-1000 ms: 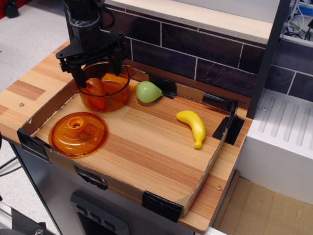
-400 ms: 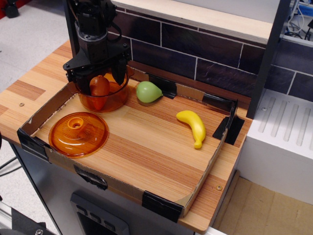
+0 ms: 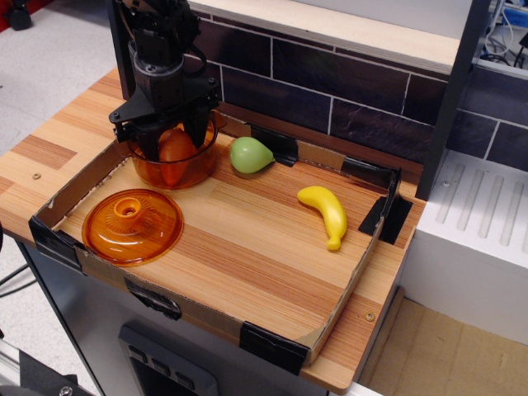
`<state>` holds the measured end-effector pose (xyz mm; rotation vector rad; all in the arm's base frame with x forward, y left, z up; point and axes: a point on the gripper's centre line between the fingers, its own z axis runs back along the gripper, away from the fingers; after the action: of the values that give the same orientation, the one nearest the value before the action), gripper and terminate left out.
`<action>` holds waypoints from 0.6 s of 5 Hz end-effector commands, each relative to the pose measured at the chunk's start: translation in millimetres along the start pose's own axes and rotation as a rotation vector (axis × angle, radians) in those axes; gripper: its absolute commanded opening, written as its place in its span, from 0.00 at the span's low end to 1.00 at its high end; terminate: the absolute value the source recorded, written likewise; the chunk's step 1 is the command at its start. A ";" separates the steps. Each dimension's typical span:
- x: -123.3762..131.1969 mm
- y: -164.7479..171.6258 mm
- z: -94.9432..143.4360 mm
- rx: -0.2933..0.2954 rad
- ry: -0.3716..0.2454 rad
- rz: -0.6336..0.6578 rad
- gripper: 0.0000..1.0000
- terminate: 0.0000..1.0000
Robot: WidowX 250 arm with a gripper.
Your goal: Take carrot out of pot
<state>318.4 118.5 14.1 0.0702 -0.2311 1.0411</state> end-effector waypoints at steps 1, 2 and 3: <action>7.9 -3.5 13.6 -0.044 -0.040 0.042 0.00 0.00; 14.9 -5.7 35.0 -0.090 -0.055 0.081 0.00 0.00; 25.6 -5.1 71.1 -0.158 -0.055 0.140 0.00 0.00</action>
<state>319.7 120.2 70.0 -0.0567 -0.3025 1.1679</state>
